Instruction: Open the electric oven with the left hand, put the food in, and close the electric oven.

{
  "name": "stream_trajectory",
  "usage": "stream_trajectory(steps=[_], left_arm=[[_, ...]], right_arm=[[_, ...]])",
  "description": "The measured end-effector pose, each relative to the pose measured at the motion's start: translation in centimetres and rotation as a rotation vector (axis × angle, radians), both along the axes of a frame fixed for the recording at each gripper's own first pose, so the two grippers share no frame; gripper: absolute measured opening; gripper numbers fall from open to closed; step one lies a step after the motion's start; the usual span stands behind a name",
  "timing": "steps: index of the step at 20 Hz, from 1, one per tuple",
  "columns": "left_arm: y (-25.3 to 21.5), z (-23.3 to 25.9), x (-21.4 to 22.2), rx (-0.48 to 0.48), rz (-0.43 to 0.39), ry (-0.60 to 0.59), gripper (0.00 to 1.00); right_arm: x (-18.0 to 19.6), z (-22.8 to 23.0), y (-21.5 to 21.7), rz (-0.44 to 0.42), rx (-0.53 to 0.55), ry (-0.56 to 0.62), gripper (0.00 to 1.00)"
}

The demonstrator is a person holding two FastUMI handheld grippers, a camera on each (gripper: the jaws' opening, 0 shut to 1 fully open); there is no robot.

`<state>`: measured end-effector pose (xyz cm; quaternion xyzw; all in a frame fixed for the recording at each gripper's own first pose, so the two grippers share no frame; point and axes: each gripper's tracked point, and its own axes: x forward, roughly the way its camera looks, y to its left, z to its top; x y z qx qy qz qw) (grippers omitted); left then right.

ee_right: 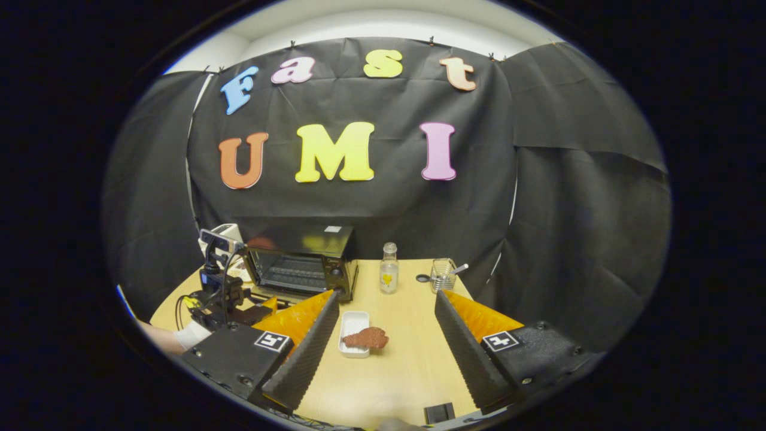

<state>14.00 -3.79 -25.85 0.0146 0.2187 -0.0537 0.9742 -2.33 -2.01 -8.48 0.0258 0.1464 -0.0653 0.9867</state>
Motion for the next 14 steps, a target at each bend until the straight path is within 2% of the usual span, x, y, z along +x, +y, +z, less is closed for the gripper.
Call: stream_trajectory(steps=[11, 14], left_arm=[[-0.5, -6.4, -3.0, -0.013, 0.008, 0.174, 0.97], [-0.5, -7.0, -2.8, -0.012, 0.000, 0.177, 0.97]], right_arm=[[-3.1, -2.0, -0.5, -0.032, -0.004, 0.050, 1.00], [-3.4, -2.2, -0.7, -0.040, 0.001, 0.054, 0.99]])
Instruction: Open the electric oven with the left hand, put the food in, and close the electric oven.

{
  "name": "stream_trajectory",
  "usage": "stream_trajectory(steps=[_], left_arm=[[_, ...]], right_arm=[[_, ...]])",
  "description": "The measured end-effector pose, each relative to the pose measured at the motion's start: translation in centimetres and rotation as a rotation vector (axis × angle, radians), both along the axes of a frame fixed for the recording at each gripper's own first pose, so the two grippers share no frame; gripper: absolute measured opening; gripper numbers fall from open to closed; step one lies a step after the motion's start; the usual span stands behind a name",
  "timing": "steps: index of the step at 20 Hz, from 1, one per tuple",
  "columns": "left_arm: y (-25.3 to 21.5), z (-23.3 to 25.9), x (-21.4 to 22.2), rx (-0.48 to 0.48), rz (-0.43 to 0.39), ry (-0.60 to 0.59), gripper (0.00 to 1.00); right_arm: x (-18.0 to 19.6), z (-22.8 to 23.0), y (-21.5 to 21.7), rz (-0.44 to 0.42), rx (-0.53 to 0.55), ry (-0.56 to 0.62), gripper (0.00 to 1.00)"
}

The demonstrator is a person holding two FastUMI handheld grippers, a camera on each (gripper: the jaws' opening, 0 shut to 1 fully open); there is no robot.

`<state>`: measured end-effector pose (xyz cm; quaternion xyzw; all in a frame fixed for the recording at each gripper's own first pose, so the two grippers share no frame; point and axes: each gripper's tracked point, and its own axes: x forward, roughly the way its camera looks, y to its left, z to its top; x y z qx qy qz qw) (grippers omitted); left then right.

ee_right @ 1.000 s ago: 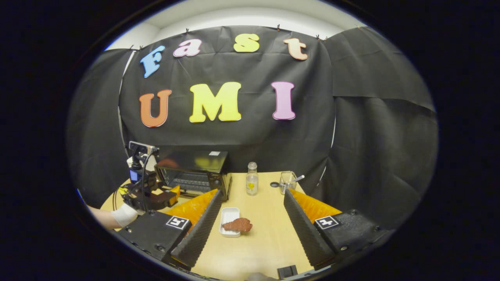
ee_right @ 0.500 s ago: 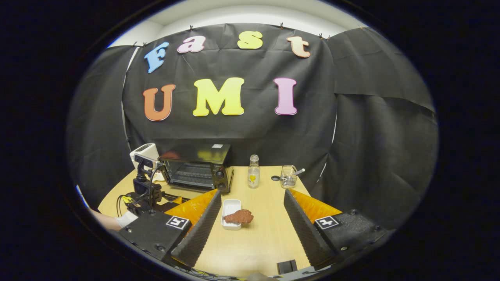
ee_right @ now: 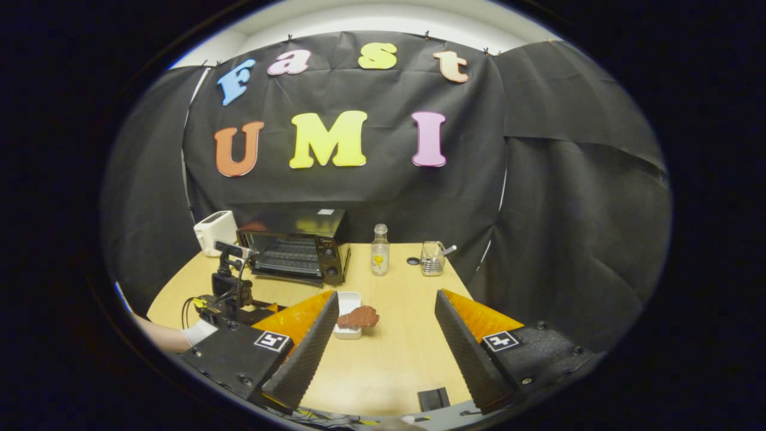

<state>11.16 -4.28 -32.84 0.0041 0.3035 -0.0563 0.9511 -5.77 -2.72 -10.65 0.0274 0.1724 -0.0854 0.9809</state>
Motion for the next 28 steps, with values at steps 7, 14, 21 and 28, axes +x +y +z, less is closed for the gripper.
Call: stream_trajectory(steps=[7, 14, 21, 28], left_arm=[[0.5, 2.6, -0.8, -0.024, -0.017, -0.100, 0.97], [4.9, 9.6, -6.1, -0.054, 0.024, -0.222, 0.97], [9.0, 15.6, -10.5, -0.031, 0.142, -0.258, 0.97], [8.6, 16.9, -12.1, -0.011, 0.276, -0.251, 0.97]], right_arm=[[0.7, -2.3, -1.0, 0.004, 0.007, 0.028, 1.00], [5.2, -8.0, -1.5, 0.082, 0.060, 0.113, 1.00], [12.8, -15.8, -0.9, 0.191, 0.228, 0.269, 0.91], [16.1, -21.1, 0.8, 0.307, 0.536, 0.445, 0.58]])
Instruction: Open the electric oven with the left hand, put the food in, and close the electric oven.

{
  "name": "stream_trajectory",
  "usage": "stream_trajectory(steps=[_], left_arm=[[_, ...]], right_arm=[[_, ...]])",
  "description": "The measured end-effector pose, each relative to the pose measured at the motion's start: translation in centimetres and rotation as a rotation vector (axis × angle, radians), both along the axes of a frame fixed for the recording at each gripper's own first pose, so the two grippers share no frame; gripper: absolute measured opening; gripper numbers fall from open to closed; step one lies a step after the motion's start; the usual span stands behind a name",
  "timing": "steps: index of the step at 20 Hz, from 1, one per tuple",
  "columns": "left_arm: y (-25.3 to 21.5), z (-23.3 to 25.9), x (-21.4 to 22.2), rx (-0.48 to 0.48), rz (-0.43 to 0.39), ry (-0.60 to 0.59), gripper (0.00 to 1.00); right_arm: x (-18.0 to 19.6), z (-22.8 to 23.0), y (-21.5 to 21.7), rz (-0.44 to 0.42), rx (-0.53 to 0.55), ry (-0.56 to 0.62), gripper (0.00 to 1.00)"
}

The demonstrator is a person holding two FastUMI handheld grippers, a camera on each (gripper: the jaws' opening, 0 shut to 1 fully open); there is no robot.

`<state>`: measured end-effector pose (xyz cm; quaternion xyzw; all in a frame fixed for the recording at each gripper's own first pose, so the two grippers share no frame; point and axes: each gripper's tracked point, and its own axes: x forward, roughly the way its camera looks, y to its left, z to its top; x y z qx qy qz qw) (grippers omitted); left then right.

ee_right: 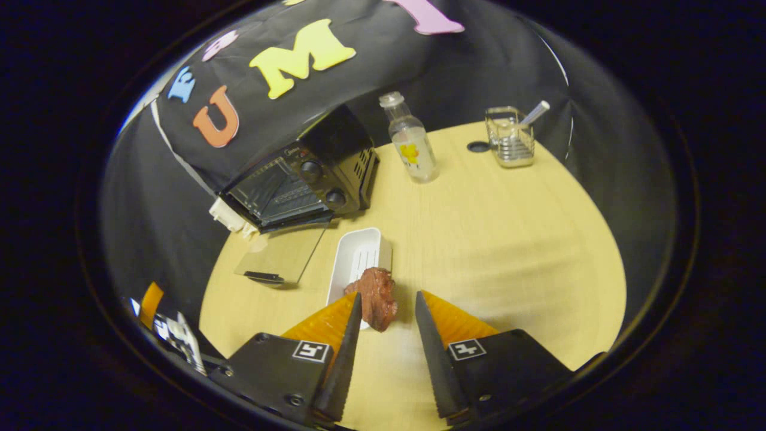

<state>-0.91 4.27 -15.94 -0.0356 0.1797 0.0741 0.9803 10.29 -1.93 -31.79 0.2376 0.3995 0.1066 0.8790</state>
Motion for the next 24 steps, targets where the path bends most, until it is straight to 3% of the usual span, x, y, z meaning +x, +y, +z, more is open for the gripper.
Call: stream_trajectory(steps=[3, 4, 8, 17, 24], left_arm=[[-1.0, 0.6, 0.0, -0.019, 0.048, 0.004, 0.97], [-1.3, 0.9, 0.0, -0.020, 0.062, 0.007, 0.97], [-2.6, 1.9, -0.1, -0.045, 0.112, -0.014, 0.97], [-0.6, 2.1, -2.2, -0.031, 0.085, -0.025, 0.97], [3.3, 1.3, -7.5, -0.003, -0.030, -0.022, 0.97]], right_arm=[[0.6, -0.5, 0.4, 0.023, 0.134, 0.073, 0.42], [0.8, -0.5, 0.8, 0.034, 0.183, 0.085, 0.32], [1.1, -0.4, 1.6, 0.038, 0.358, 0.158, 0.16], [-0.1, 5.8, 2.4, -0.044, 0.375, 0.033, 0.12], [-1.7, 10.9, 9.9, -0.242, 0.416, -0.092, 0.12]])
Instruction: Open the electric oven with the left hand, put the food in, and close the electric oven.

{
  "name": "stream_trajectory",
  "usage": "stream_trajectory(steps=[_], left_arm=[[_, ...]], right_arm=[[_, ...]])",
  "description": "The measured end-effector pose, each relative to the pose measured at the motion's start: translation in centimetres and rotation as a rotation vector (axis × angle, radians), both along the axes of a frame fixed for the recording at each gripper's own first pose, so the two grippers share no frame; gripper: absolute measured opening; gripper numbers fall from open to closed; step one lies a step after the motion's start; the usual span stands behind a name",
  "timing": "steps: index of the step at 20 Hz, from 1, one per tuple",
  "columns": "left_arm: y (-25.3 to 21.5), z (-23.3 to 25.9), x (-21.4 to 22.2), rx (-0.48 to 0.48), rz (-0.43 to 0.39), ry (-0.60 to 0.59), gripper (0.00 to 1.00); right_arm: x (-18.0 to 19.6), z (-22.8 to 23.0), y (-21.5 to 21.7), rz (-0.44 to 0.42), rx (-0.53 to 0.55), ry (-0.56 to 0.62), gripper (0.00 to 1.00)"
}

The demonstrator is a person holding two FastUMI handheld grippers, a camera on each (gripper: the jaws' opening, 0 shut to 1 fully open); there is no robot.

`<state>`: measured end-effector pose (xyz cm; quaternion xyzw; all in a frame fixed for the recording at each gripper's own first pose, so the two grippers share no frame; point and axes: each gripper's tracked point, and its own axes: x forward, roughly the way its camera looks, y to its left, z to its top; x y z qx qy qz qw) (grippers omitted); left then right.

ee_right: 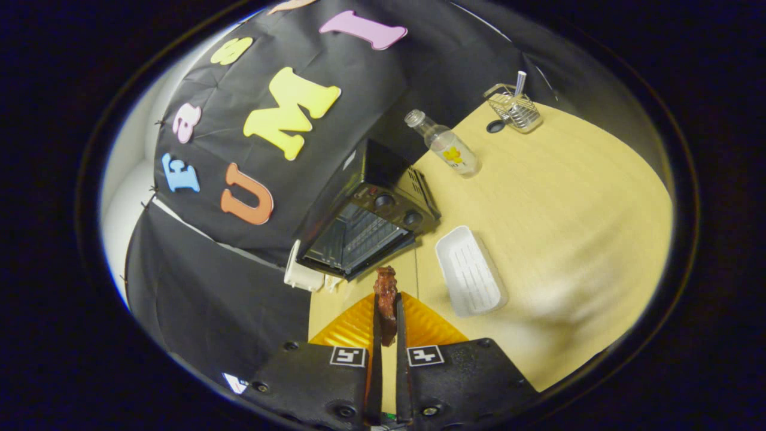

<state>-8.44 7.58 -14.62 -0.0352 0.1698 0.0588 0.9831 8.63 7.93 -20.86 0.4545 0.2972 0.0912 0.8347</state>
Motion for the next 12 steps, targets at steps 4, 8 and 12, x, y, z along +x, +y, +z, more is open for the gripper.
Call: stream_trajectory(steps=[4, 8, 12], left_arm=[[2.3, -0.7, -2.7, -0.012, -0.038, 0.020, 0.97], [4.9, -0.6, -3.8, -0.015, -0.007, 0.036, 0.97], [7.5, 0.1, -3.2, -0.008, 0.057, 0.048, 0.97]], right_arm=[[1.2, 0.9, 5.6, -0.097, 0.075, -0.023, 0.12], [4.6, 0.5, 9.6, -0.131, 0.062, -0.034, 0.12], [9.7, -0.3, 12.1, -0.143, 0.019, -0.059, 0.12]])
